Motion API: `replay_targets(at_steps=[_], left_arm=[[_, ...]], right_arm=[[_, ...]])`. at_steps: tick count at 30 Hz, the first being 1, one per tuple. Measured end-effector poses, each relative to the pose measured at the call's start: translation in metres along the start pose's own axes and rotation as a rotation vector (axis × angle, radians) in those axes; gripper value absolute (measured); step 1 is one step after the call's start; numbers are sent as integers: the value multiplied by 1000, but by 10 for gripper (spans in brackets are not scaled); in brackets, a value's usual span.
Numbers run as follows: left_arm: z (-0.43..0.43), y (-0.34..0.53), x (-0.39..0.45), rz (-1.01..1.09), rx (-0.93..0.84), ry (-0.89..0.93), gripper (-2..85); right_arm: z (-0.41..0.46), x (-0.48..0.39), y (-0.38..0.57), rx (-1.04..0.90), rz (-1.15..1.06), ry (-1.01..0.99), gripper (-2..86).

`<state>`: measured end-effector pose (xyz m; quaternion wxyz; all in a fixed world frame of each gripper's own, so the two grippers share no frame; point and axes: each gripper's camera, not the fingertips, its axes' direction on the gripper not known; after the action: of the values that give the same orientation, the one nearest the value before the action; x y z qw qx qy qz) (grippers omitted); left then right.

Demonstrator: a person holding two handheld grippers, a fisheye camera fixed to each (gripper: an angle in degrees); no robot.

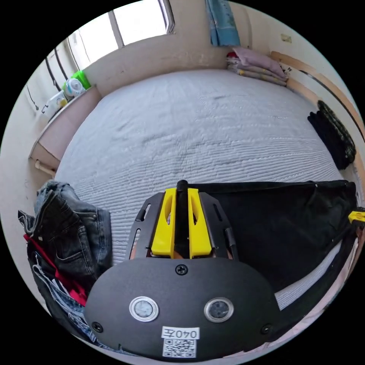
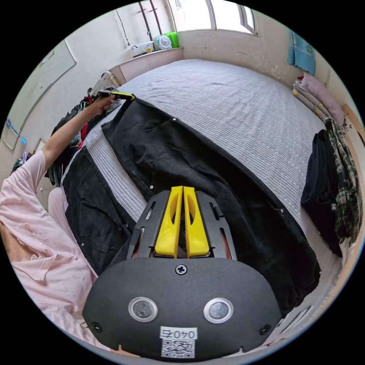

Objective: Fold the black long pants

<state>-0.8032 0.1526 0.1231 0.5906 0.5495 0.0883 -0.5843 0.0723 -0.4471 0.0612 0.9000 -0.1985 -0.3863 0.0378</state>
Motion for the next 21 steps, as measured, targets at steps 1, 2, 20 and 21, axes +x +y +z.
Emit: replay_targets(at_steps=[1, 2, 20, 21], left_arm=[[11, 0, 2, -39, -58, -36, 55], [-7, 8, -4, -117, 34, -16, 58], [-204, 92, 66, -19, 1, -312, -9], [-216, 95, 71, 2, 26, -306, -9]], right_arm=[[-2, 1, 1, 9, 30, 41, -8], [-4, 2, 2, 15, 46, 65, -8], [79, 28, -62, -211, 283, 364, -10], [57, 11, -49, -141, 239, 388, -10]])
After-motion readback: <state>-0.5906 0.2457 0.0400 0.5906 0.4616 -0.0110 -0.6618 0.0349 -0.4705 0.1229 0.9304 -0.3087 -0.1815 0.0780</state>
